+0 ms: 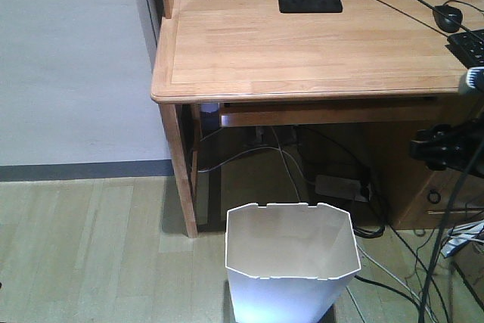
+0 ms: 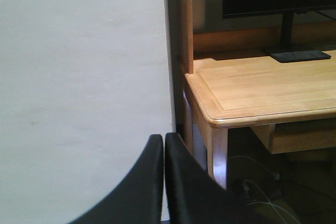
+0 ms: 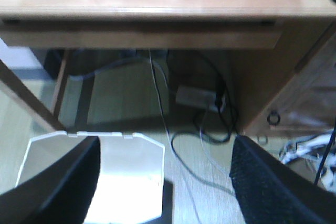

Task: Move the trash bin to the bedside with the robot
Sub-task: 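Lower the right gripper toward the rim of the white trash bin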

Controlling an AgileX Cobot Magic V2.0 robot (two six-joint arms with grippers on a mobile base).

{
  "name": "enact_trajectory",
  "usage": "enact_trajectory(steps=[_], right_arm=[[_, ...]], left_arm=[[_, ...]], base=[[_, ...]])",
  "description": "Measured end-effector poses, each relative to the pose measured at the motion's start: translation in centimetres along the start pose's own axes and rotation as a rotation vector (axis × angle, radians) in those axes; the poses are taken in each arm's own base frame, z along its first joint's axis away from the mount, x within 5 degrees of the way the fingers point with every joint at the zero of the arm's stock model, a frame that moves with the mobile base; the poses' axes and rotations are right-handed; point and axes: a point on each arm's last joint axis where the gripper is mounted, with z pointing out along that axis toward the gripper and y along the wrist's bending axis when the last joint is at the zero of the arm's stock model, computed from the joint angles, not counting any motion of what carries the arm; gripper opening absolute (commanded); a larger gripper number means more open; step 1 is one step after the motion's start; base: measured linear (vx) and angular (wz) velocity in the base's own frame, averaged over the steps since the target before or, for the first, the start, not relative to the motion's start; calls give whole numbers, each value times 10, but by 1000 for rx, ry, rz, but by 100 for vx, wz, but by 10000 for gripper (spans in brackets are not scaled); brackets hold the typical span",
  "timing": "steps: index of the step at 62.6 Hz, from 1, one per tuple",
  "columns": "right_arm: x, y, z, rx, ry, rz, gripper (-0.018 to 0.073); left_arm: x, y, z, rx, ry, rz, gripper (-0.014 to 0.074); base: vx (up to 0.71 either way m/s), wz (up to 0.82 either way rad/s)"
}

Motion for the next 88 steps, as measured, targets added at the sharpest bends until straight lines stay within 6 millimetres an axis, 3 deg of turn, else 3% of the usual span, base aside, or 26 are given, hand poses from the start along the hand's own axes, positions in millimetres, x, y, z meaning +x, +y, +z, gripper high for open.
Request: enact_trajectory(steps=[17,32,48,57,68,77,88], right_arm=[[-6,1,51,6,203,-11,484],[4,-1,104,5,356,-41,484],[30,-26,159,-1,518,17,484],[50,-35,187,-54,595,-23,484],[71,-48,226,-152,683,48,484],[86,-55,258,-213,671,69,484],[106,-53,286,-167,614,-4,484]], left_arm=[[0,0,0,0,0,0,-6],[0,0,0,0,0,0,-6],[0,0,0,0,0,0,-6],[0,0,0,0,0,0,-6],[0,0,0,0,0,0,-6],[0,0,0,0,0,0,-6],[0,0,0,0,0,0,-6]], base=[[0,0],[0,0],[0,0],[0,0],[0,0],[0,0],[0,0]])
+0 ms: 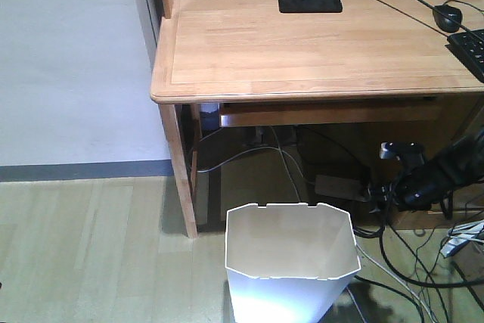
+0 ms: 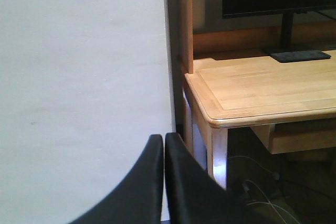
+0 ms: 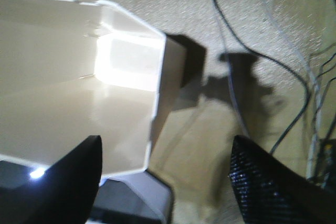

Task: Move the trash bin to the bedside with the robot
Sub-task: 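Lower the right gripper toward the rim of the white trash bin, then close the right gripper on the bin's rim farthest from the desk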

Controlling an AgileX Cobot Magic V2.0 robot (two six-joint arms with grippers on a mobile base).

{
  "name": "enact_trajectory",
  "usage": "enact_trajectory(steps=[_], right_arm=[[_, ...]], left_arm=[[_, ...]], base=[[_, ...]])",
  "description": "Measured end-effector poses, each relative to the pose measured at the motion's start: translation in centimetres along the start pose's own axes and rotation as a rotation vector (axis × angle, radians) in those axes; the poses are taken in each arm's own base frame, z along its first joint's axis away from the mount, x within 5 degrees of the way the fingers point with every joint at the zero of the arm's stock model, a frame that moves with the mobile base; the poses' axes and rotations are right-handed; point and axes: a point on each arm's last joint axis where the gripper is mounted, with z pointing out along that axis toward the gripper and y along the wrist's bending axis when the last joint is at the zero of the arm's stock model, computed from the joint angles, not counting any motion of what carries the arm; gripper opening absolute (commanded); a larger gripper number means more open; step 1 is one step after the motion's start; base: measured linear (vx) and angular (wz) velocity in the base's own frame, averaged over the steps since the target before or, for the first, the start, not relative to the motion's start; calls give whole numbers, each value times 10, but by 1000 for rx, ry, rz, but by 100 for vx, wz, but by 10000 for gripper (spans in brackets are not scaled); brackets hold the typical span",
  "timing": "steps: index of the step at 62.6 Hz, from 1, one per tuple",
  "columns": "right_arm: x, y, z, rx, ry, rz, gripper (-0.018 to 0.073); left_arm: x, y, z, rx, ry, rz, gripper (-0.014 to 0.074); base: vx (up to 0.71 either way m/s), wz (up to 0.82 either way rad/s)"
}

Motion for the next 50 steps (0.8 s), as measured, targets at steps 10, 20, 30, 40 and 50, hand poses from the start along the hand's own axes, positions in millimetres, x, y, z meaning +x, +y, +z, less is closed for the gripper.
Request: enact_trajectory(steps=[10,20,30,40,50], right_arm=[[3,11,36,9,28,-118,487],[6,25,75,-19,68,-168,517],[12,24,104,-26,93,-130,555],[12,20,123,-25,95,-118,559],[15,16,144,-18,96,-113,552]], left_arm=[[0,0,0,0,0,0,-6],[0,0,0,0,0,0,-6],[0,0,0,0,0,0,-6],[0,0,0,0,0,0,-6],[0,0,0,0,0,0,-6]], base=[[0,0],[0,0],[0,0],[0,0],[0,0]])
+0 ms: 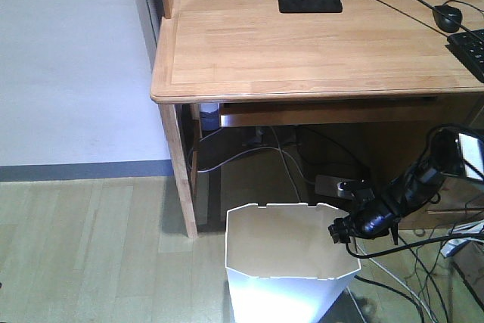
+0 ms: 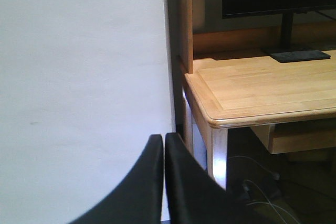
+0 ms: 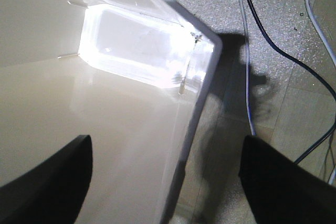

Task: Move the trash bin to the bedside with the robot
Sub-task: 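Close the right gripper on the bin's rim farthest from the desk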

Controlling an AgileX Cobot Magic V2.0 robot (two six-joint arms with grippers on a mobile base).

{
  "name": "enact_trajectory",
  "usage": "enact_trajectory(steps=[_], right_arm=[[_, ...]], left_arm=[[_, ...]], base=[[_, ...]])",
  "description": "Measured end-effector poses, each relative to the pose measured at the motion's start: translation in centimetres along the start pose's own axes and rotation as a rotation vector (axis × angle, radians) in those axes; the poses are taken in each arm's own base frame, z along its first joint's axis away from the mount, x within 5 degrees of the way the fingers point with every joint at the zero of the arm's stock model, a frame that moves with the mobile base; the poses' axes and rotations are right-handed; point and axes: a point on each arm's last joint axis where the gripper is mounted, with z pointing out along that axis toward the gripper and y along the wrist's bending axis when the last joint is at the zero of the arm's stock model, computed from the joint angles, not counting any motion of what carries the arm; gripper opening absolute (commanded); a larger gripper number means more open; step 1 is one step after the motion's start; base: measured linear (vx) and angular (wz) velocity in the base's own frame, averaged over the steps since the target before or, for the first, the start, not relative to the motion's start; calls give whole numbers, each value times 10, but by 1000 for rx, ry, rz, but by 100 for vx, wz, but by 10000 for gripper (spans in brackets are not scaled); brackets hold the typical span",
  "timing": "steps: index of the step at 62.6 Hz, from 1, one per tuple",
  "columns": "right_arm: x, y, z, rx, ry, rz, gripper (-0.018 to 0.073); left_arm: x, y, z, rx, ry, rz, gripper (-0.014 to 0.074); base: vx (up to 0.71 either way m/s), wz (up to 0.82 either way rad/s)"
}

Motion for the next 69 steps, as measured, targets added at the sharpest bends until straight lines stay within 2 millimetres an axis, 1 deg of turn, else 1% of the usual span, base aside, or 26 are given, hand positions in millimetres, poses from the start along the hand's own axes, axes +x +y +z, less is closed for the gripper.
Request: enact_trajectory(steps=[9,15,18,20,21,23,25,26,28,29,43,50,54,63,69], right_arm=[[0,-3,17,-2,-2,25,524],[2,-3,27,-14,3,46,456],[1,-3,29,-21,2,56,387],[1,-3,31,-24,3,68,326],[1,-3,32,-29,5,72,274],[1,-3,33,-33,4,81,218],[1,-3,33,-36,6,88,139],[1,-3,33,-40,6,89,77],[1,-2,33,-44,9,91,-3],[1,-2,33,-43,10,90,-17],[1,-7,32,-47,8,121,-11],[3,-12,31,-74,13,146,-8],[5,-17,29,-89,14,172,-6],[9,-34,19,-131,11,206,-5],[5,-45,5,-171,-2,192,-5]], left_arm=[[0,0,0,0,0,0,-6],[0,0,0,0,0,0,-6],[0,0,0,0,0,0,-6],[0,0,0,0,0,0,-6],[0,0,0,0,0,0,-6],[0,0,0,0,0,0,-6],[0,0,0,0,0,0,-6],[0,0,0,0,0,0,-6],[0,0,0,0,0,0,-6],[0,0,0,0,0,0,-6],[0,0,0,0,0,0,-6],[0,0,0,0,0,0,-6],[0,0,0,0,0,0,-6],[0,0,0,0,0,0,-6],[0,0,0,0,0,0,-6]], base=[[0,0],[0,0],[0,0],[0,0],[0,0],[0,0],[0,0],[0,0],[0,0],[0,0],[0,0],[0,0],[0,0],[0,0],[0,0]])
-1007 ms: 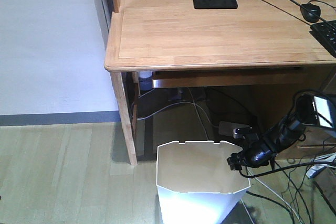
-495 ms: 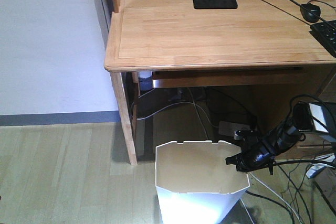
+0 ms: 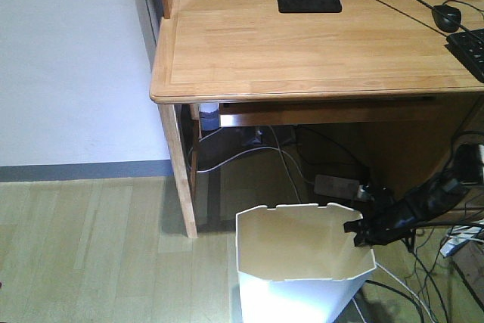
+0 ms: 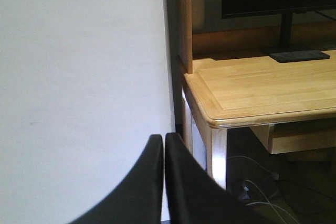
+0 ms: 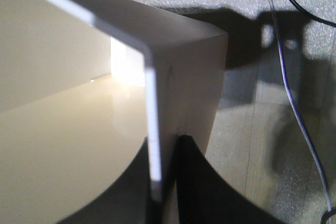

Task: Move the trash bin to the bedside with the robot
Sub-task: 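Close the right gripper on the bin's rim farthest from the desk, then lift the white bin slightly off the floor with the right gripper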

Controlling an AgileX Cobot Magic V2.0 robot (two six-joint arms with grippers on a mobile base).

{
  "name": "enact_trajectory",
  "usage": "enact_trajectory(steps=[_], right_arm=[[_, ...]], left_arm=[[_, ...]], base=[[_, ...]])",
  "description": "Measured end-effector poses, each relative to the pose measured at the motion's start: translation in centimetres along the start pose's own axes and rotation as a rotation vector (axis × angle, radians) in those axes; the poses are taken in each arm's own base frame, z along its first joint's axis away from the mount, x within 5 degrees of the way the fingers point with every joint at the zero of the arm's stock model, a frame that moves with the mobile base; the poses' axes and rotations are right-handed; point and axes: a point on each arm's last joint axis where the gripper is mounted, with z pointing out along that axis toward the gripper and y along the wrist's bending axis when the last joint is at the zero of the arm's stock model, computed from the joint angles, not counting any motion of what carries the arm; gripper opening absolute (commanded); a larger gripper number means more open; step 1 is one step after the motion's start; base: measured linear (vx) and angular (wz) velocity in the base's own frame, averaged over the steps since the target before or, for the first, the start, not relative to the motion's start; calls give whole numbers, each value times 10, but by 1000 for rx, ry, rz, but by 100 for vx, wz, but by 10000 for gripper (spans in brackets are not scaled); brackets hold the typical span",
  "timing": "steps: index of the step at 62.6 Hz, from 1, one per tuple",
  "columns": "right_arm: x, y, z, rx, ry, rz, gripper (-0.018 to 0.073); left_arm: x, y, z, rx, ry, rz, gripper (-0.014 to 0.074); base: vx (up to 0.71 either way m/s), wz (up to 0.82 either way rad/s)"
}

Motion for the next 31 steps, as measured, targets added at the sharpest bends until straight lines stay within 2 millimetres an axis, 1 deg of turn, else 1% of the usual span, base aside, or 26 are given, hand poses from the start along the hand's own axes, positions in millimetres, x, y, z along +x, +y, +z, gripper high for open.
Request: enact_trajectory(steps=[4,9,17,22,25,27,31], right_arm=[[-5,-3,-12,-25,-11,-9,-5],[-13,-3,-26,-65,-22,-21,-5],[-21,5,-56,-86,-48,-36,-3],[-18,12,-74,-85,-60,-32,-3],[-18,18,-88,-82,-77,-49,-3],[-13,21,-95,-85,-75,-55,-3],[-10,28,-110,-81,-90,-84,-3]], left_arm=[[0,0,0,0,0,0,-6],[0,0,0,0,0,0,-6],[0,0,0,0,0,0,-6],[0,0,0,0,0,0,-6],[0,0,0,0,0,0,-6],[0,0,0,0,0,0,-6],[0,0,0,0,0,0,-6]], base=[[0,0],[0,0],[0,0],[0,0],[0,0],[0,0],[0,0]])
